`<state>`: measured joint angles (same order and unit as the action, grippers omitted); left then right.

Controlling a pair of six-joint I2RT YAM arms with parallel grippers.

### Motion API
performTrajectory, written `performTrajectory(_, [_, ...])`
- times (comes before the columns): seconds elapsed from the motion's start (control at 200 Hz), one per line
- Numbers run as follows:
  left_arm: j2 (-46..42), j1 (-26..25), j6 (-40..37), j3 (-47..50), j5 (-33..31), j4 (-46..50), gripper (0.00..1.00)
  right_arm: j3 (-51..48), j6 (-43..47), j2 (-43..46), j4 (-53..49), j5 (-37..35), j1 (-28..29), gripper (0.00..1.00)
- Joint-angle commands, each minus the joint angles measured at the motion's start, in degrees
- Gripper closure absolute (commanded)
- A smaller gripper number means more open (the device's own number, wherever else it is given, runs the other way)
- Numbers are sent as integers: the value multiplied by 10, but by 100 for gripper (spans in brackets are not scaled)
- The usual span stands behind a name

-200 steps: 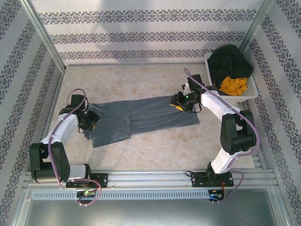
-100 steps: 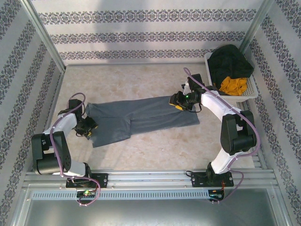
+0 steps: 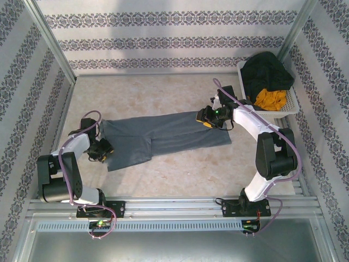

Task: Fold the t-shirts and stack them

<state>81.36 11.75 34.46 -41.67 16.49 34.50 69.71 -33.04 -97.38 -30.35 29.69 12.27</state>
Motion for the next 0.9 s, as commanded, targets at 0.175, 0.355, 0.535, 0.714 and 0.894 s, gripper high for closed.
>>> performTrajectory(0.175, [-40,-1,-15,1,17,25,79,-4,-16,20,9,23,6,55])
performTrajectory(0.355, [-52,-5,-8,3,22,28,88,-8,-33,36,12,42,6,55])
performTrajectory(0.535, [-50,-9,-10,-2,17,33,100,-12,-37,47,9,42,6,56])
performTrajectory(0.714, [-63,-13,-5,-22,-1,53,100,-8,-39,47,6,41,5,56])
performTrajectory(0.894, [-83,-18,27,-73,-23,79,100,0,-41,49,5,40,4,57])
